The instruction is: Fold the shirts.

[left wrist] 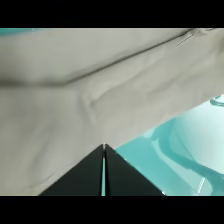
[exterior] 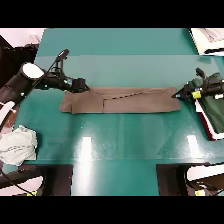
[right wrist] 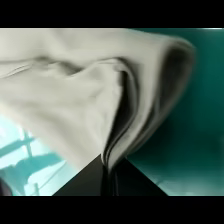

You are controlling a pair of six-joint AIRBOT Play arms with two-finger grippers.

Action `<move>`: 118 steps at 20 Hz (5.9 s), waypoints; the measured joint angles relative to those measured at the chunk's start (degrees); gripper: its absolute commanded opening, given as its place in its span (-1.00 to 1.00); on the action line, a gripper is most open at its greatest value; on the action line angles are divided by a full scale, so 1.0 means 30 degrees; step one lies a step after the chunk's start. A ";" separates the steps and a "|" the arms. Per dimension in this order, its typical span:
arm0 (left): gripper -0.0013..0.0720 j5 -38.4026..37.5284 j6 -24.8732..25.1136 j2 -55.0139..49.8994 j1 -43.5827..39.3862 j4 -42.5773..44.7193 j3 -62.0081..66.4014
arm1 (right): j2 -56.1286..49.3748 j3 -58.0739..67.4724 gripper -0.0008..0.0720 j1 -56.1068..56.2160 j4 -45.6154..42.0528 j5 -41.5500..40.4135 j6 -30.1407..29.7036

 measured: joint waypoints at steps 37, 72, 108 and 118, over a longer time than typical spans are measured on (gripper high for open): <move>-0.89 -0.8247 -0.1377 -0.3475 0.3016 0.8335 1.3253 | -0.2579 1.3930 -0.94 1.6968 0.1960 -0.4036 0.4073; -0.89 -0.9530 -0.1217 -0.1785 0.4495 0.6841 1.2167 | -0.7643 0.7045 0.24 1.3981 0.5282 -0.5115 0.2659; -0.89 -0.7672 -0.1515 -0.1778 0.1217 0.5778 1.2131 | 0.2739 0.8400 -0.95 -0.4328 0.0998 -0.7118 0.1056; -0.89 -0.8204 -0.1508 -0.1785 0.1180 0.5785 1.2131 | 0.3818 1.2735 -0.95 -0.4503 -0.3060 -0.3264 0.3337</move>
